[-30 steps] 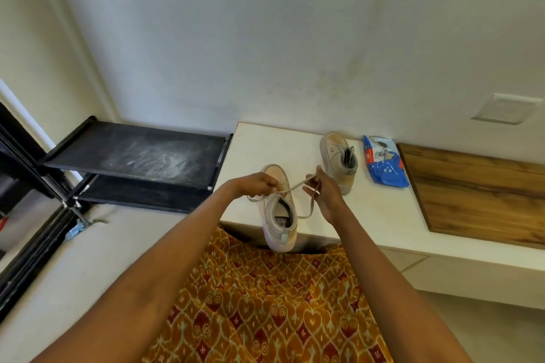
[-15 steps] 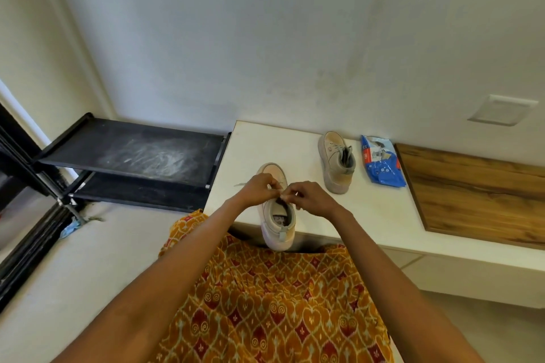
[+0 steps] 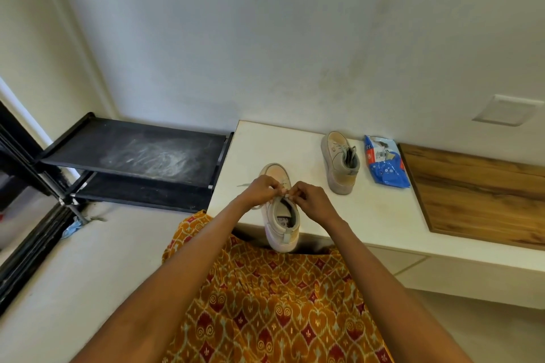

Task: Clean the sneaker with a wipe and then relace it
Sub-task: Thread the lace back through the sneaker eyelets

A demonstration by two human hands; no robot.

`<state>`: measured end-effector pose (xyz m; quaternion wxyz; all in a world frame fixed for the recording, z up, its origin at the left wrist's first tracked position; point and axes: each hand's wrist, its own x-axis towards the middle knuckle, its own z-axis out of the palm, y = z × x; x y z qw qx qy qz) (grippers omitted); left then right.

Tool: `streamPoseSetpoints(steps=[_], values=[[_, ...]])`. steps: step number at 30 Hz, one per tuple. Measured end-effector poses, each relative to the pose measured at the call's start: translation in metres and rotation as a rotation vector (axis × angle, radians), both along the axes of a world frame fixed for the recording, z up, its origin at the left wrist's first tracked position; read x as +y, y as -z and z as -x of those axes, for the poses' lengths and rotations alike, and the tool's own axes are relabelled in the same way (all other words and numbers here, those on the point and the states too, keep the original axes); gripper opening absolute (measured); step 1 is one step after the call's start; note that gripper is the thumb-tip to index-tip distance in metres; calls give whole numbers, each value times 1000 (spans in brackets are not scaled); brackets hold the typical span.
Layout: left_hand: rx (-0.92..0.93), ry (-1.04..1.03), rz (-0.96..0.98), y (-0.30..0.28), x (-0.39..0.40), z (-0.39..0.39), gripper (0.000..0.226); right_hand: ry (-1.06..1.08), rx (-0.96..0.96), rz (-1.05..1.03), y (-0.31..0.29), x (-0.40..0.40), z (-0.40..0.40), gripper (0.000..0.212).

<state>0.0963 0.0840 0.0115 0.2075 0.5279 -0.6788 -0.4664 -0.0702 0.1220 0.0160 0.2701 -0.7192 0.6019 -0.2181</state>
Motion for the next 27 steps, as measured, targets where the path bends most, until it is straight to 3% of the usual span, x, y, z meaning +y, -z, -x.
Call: streamPoseSetpoints(steps=[3, 5, 9, 12, 15, 18, 20, 22, 25, 27], values=[[7, -16, -4, 1, 1, 2, 19, 42, -200, -98, 3, 6, -4, 11], [16, -19, -11, 1, 2, 2, 19, 144, -494, -212, 3, 9, -2, 17], [29, -5, -29, 2, 2, 1, 16, 402, -1062, -178, 3, 9, 18, 27], [33, 2, -33, 1, 1, 0, 14, 502, -1514, -152, -8, 2, 33, 15], [33, 7, -44, 1, 1, 0, 18, 542, -1671, -91, -18, -7, 40, 28], [34, 1, -50, 1, 1, 0, 23, 577, -1699, -48, -27, -10, 45, 25], [33, -10, -52, -1, 2, 1, 22, 576, -1698, -70, -32, -10, 43, 39], [28, -10, -54, -1, 1, 2, 19, 558, -1535, -155, -37, -8, 35, 41], [23, -16, -63, 1, 1, 2, 21, 450, -857, -228, -35, -5, 20, 32], [18, -19, -71, 2, 0, 2, 23, 181, -330, -193, -27, -1, 15, 23]])
